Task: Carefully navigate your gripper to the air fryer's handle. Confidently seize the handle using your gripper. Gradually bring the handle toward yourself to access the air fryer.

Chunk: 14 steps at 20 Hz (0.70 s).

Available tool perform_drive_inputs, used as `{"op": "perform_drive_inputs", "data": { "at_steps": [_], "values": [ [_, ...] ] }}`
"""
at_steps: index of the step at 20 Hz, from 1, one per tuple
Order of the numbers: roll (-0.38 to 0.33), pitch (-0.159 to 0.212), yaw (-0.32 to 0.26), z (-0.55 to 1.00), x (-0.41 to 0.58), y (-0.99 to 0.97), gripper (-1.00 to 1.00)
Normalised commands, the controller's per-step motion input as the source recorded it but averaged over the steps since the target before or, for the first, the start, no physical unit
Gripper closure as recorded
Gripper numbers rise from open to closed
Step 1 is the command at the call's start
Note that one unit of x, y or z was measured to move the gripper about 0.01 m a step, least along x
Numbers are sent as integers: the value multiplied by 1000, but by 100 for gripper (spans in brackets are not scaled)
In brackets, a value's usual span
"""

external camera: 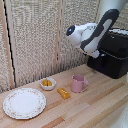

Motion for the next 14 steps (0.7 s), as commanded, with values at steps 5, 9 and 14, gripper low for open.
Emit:
{"op": "perform_drive_inputs", "data": {
  "at_steps": [5, 9, 14],
  "values": [
    [-19, 0, 191, -59, -93, -615, -100],
    [-1, 2, 195, -9, -61, -629, -100],
    [-4, 24, 170, 0, -146, -617, -100]
  ]
}}
